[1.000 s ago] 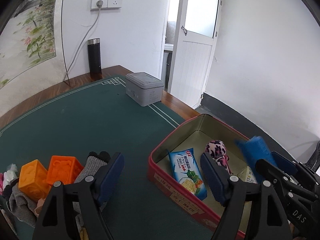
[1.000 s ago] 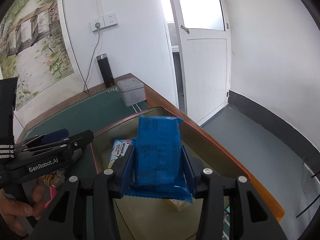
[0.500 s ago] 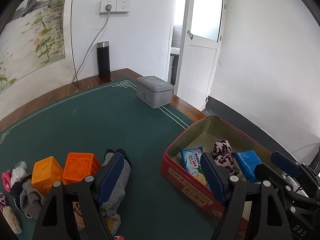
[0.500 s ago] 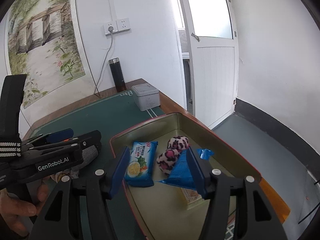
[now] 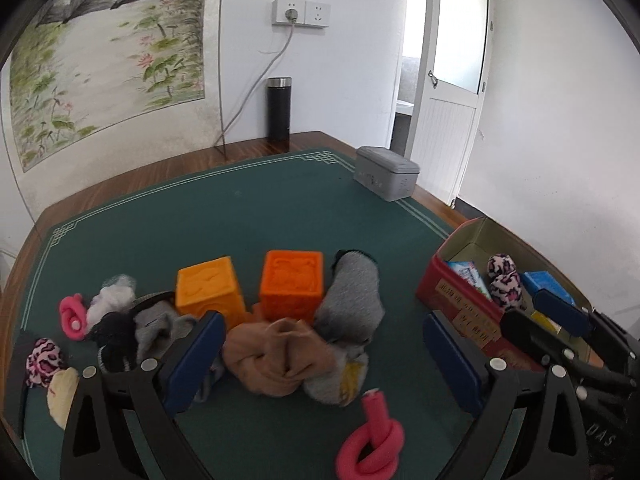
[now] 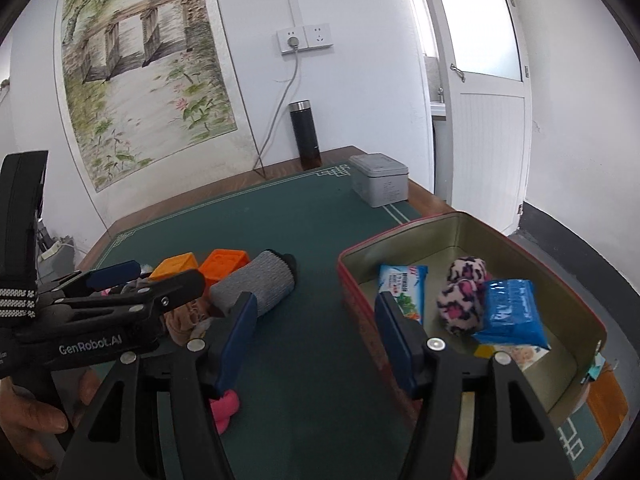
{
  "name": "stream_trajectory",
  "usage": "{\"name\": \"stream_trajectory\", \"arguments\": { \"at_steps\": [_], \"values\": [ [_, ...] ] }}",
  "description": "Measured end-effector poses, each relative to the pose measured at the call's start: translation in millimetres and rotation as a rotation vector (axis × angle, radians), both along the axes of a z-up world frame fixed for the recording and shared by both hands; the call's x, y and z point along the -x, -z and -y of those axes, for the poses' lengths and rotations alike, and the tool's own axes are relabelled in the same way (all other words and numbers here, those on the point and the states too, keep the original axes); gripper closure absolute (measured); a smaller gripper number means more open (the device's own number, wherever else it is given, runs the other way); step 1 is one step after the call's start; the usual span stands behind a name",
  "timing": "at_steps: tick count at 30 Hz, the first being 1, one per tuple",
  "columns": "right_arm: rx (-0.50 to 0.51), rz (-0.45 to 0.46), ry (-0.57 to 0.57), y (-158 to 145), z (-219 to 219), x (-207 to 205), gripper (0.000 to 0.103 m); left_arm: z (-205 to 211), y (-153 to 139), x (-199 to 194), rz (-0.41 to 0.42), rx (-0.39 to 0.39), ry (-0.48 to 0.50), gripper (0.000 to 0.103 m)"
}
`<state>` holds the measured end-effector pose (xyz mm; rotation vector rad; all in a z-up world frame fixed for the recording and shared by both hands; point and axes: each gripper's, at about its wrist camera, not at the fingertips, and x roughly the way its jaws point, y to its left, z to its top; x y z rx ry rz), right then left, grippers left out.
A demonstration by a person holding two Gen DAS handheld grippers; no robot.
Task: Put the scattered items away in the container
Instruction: 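Move both tools back from the tin over the remaining items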
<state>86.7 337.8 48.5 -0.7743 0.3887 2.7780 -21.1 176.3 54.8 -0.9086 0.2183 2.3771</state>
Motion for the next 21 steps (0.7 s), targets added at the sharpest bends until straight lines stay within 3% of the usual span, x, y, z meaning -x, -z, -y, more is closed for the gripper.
{"name": "stream_trajectory", "arguments": {
  "at_steps": [11,17,21],
  "values": [
    [0.004,0.053,-0.103,16,58,28,0.037,156,39,16,0.064,0.026,-0.295,0.003],
    [-0.001,0.075,-0.138,23,83,41,0.035,207,46,29,0.093,-0.03,-0.402,0.003],
    [0.005,0.08,-0.163,27,96,50,0.034,220,54,42,0.107,-0.014,-0.423,0.003]
  ]
}}
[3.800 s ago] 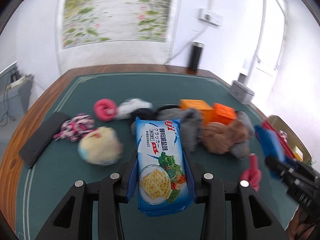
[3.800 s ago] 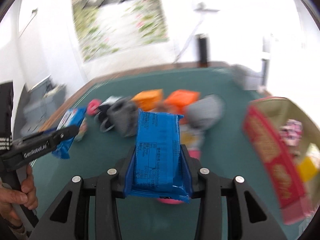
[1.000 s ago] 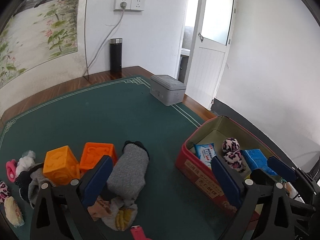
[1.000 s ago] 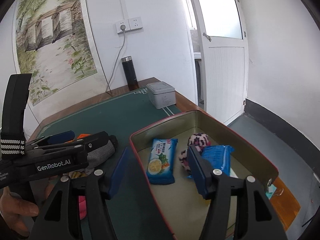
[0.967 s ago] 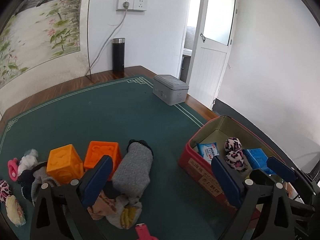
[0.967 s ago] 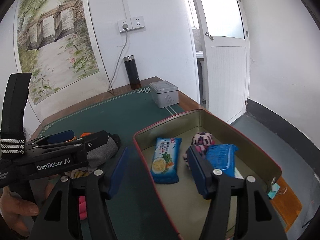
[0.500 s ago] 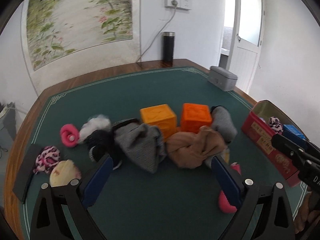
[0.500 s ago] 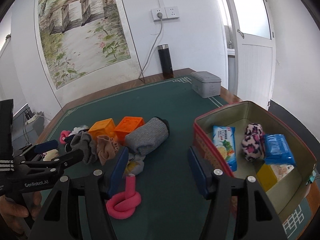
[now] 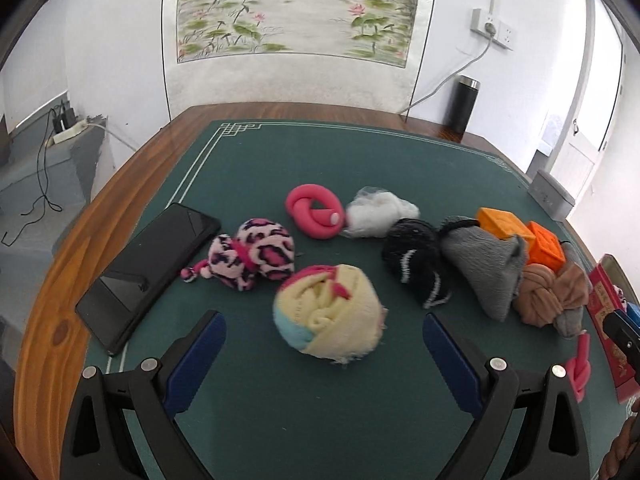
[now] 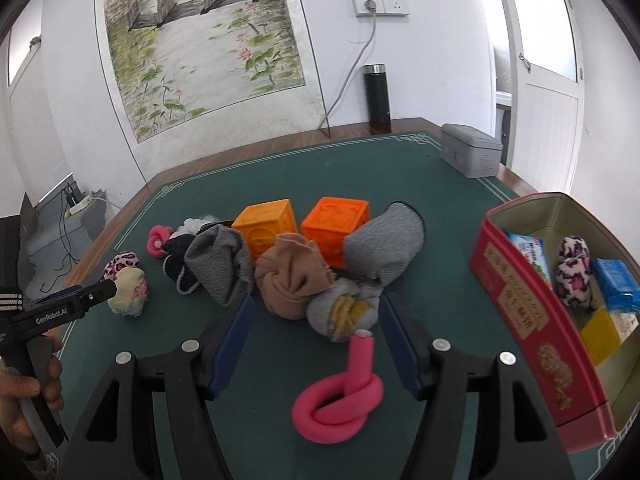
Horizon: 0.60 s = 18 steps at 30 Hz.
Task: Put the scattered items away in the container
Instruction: 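Move both tools back from the tin over the remaining items, then grasp the rolled cream towel with the left tool while the right tool grasps the pink foam rope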
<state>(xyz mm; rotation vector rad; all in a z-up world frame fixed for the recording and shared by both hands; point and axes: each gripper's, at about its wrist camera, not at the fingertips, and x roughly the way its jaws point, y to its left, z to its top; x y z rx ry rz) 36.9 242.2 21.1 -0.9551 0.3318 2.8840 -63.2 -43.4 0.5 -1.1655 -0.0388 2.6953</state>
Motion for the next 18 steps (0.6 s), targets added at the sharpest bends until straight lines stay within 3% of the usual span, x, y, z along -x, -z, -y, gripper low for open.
{"name": "stream_trajectory", "arguments": {
  "at_steps": [12,13,14,15,18],
  "values": [
    [0.009,0.026,-0.004,15,-3,0,0.034,-16,38,39,0.096,0.018,0.052,0.003],
    [0.007,0.033,0.002,17,-6,-3,0.034,-18,40,38,0.091,0.017,0.064,0.008],
    [0.004,0.047,0.01,20,-9,-6,0.034,-21,40,37,0.084,0.026,0.071,0.029],
    [0.004,0.064,0.017,24,-12,-9,0.034,-23,40,36,0.078,0.039,0.074,0.035],
    [0.01,0.107,0.03,34,-19,-16,0.034,-27,39,32,0.069,0.043,0.089,0.037]
  ]
}}
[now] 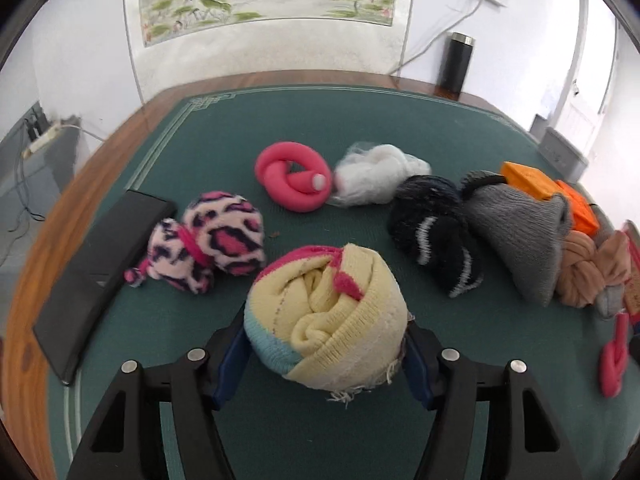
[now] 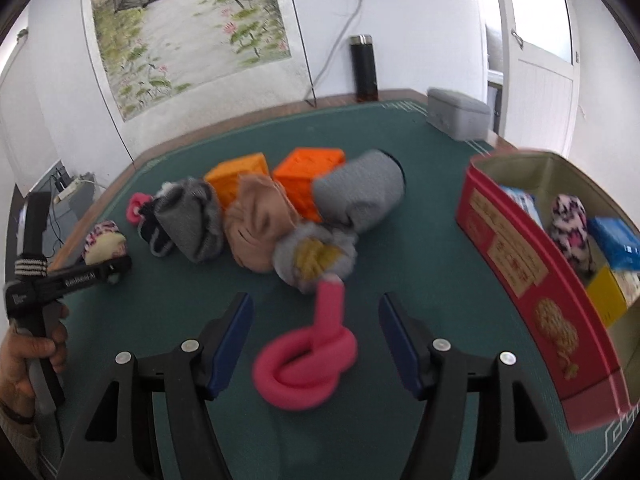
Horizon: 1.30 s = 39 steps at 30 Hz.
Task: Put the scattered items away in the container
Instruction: 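Grasp the rolled cream towel with the left tool while the right tool grasps the pink foam rope, then carry towel and pink rope into the red tin and open both tools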
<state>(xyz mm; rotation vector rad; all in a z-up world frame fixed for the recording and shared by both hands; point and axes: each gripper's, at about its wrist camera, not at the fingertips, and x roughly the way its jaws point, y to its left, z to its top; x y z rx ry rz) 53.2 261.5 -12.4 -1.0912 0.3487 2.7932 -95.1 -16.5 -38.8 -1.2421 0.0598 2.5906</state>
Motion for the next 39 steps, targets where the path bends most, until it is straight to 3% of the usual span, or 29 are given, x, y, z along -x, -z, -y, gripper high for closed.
{"name": "stream_trajectory", "arguments": {
  "at_steps": [10,14,20,24,39],
  "values": [
    [-0.057,0.07,-0.04,17,10,1,0.035,-23,-34,-48,-0.109,-0.017,0.112,0.037],
    [-0.063,0.057,-0.082,16,18,0,0.059,-35,-38,-57,-0.111,-0.023,0.153,0.037],
    [-0.071,0.025,-0.114,14,28,-5,0.063,-50,-42,-71,-0.118,-0.022,0.193,0.037],
    [-0.079,-0.027,-0.092,8,27,-17,0.066,-55,-45,-76,-0.129,-0.026,0.193,0.037],
    [-0.061,-0.084,-0.034,-3,0,-44,0.066,-96,-57,-98,-0.16,-0.023,0.19,0.037]
  ]
}}
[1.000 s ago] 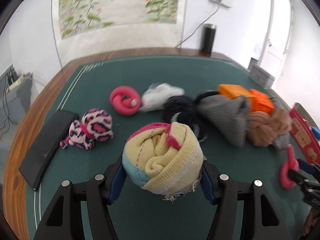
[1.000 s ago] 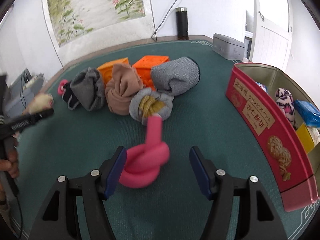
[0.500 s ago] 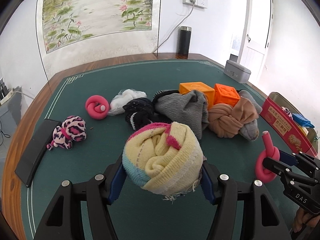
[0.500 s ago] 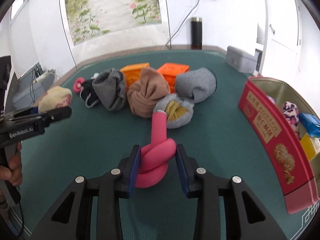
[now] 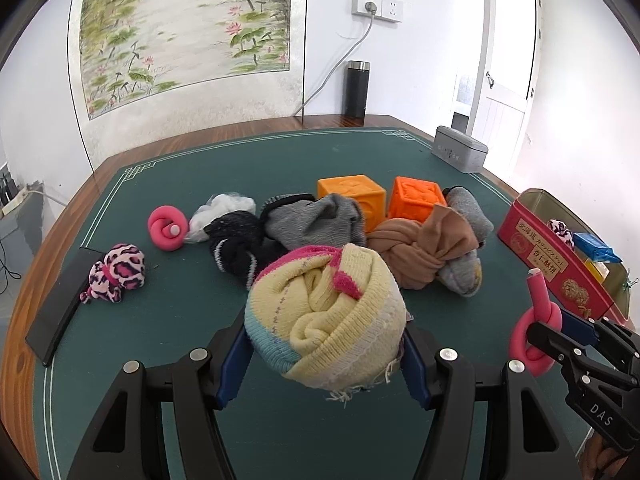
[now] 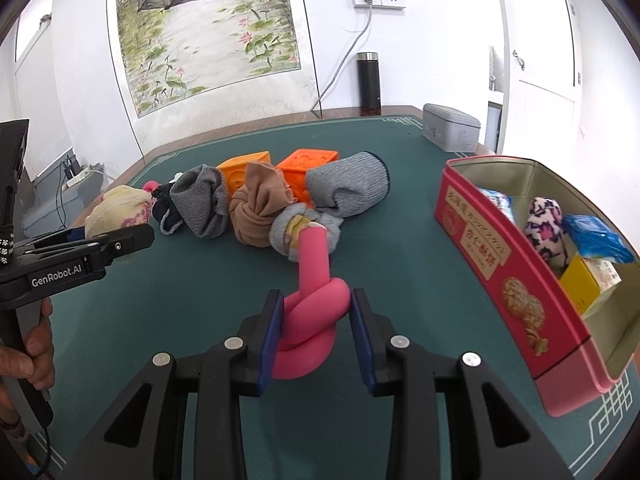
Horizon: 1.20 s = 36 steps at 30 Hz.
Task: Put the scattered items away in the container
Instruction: 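Carry towel and pink rope into the red tin and open both tools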
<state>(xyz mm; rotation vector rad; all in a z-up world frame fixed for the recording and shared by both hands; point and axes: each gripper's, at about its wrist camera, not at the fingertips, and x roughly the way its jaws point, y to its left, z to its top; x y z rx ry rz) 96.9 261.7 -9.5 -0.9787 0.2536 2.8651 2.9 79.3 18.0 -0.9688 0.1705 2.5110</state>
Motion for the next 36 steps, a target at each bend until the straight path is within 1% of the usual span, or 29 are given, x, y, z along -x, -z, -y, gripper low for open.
{"name": "stream_trajectory", "arguments": {
  "at_steps": [5,11,15,21,27,36],
  "values": [
    [0.014,-0.021,0.022,-3,-11,-9,0.066,-15,-5,-7,-0.008,-0.002,0.017,0.037],
    [0.004,-0.071,0.07,-14,-27,-26,0.066,-39,-11,-16,-0.017,-0.008,0.07,0.037],
    [-0.016,-0.124,0.138,-28,-45,-45,0.066,-60,-14,-19,-0.013,-0.015,0.115,0.037],
    [-0.034,-0.186,0.278,-45,-85,-78,0.066,-99,-19,-28,-0.014,-0.019,0.203,0.037],
    [-0.015,-0.185,0.368,-43,-121,-92,0.066,-133,-23,-37,-0.014,-0.02,0.273,0.037],
    [0.002,-0.156,0.399,-31,-144,-90,0.066,-175,-38,-40,-0.04,-0.042,0.338,0.037]
  ]
}}
